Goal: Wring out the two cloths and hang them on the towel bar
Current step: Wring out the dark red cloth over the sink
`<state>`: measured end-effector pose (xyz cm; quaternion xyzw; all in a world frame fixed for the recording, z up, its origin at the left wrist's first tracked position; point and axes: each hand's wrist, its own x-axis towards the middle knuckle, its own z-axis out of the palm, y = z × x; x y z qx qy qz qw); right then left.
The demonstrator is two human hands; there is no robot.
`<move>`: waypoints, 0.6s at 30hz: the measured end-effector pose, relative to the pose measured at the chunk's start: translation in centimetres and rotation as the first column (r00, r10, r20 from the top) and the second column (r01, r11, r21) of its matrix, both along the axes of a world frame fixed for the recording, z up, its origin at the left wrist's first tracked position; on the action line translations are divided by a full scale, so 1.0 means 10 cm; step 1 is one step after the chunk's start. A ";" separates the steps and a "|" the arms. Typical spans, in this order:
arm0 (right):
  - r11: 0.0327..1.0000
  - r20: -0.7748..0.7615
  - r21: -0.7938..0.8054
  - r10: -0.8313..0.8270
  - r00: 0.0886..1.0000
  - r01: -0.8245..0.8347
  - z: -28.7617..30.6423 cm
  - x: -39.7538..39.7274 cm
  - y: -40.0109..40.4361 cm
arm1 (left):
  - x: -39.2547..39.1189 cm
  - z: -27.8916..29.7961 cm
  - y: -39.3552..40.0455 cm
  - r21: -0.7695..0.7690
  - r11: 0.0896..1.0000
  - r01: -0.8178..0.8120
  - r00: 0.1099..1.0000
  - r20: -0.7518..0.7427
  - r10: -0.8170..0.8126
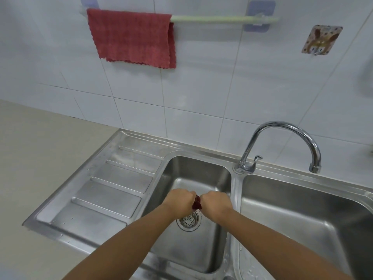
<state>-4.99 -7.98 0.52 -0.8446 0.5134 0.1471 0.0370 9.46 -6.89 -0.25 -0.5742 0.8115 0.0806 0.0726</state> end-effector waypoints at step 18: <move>0.938 0.315 0.306 -0.262 0.912 0.163 0.01 0.06 0.00 | 0.20 -0.17 0.04 0.052 0.978 -0.202 0.964 -0.163 0.208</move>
